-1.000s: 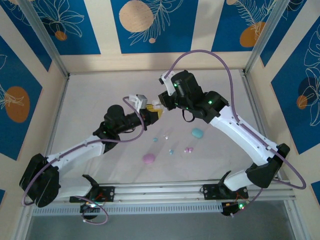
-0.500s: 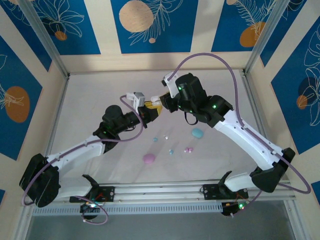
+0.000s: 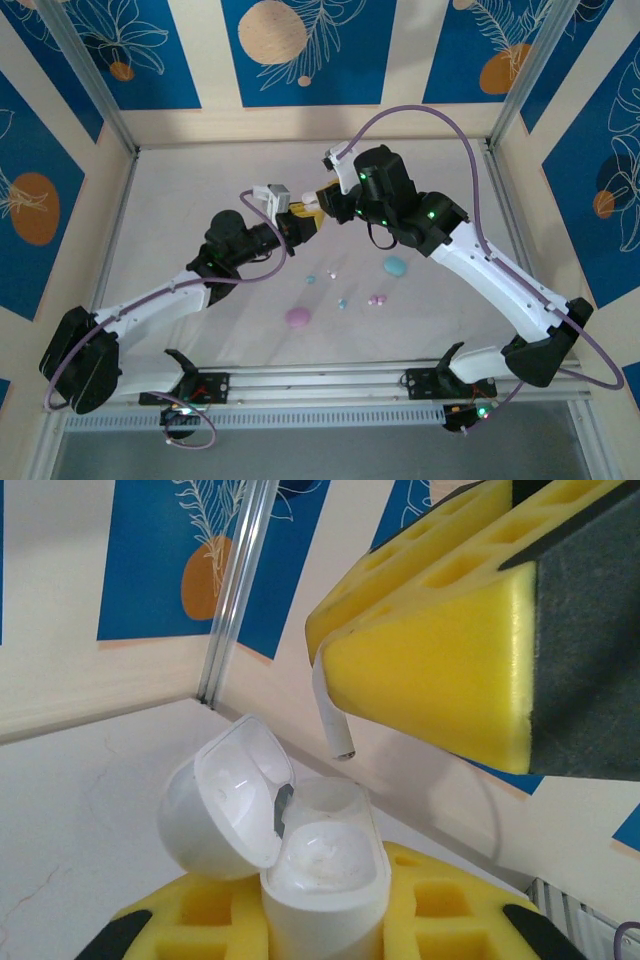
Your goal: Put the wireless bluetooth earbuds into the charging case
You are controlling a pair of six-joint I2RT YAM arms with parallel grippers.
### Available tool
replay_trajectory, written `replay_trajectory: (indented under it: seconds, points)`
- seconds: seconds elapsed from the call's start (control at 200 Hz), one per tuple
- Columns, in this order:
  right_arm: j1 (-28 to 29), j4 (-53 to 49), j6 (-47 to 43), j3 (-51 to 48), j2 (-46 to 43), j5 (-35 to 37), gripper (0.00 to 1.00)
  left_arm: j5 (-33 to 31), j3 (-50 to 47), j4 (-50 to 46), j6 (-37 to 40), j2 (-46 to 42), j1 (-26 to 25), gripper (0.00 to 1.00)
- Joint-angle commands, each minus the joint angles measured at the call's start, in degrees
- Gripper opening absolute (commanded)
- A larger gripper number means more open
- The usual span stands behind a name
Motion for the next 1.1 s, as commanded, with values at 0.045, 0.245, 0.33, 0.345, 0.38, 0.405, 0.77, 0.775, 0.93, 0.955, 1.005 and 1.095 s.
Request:
replay_trajectory:
  seconds: [0.045,0.245,0.33,0.345,0.38,0.405,0.77,0.775,0.93,0.955,1.005,1.095]
  points:
    - [0.1,0.7,0.5,-0.8,0.7,-1.1,0.27,-0.2,1.8,3.4,-1.1,-0.7,-0.8,0.11]
    - [0.1,0.4,0.3,-2.4,0.7,-1.5,0.27,-0.4,1.3,5.0,-1.8,-0.9,-0.8,0.11]
    - [0.0,-0.1,-0.1,-2.8,0.7,-2.2,0.27,-0.4,1.3,5.5,-2.1,-0.9,-0.7,0.1]
    - [0.0,-0.2,-0.2,-2.8,0.7,-2.3,0.27,-0.5,1.2,5.6,-2.2,-0.9,-0.7,0.1]
    - [0.0,-0.4,-0.2,-3.0,0.7,-2.6,0.27,-0.5,1.2,5.7,-2.2,-0.9,-0.7,0.11]
    - [0.0,-0.5,-0.2,-3.0,0.7,-2.8,0.27,-0.6,1.2,5.8,-2.2,-0.8,-0.8,0.1]
    - [-1.9,-5.5,2.5,-1.4,0.2,-12.9,0.33,-0.4,1.0,7.6,0.1,-1.0,-0.7,0.1]
    - [-1.9,-5.5,2.5,-1.4,0.2,-12.9,0.33,-0.4,1.0,7.6,0.1,-1.0,-0.7,0.1]
    - [-3.2,-6.2,4.5,-0.9,0.1,-16.0,0.36,1.2,1.7,7.9,2.2,-0.9,-0.7,0.1]
    - [-3.3,-6.2,4.7,-0.7,0.0,-16.4,0.37,1.4,1.8,7.9,2.4,-0.9,-0.7,0.1]
    - [-3.7,-6.2,5.0,-0.3,-0.1,-17.8,0.39,1.8,1.9,8.2,2.8,-0.9,-0.7,0.1]
    - [-4.4,-6.4,5.8,0.4,-0.5,-20.3,0.43,2.2,2.0,7.8,3.7,-1.0,-0.7,0.1]
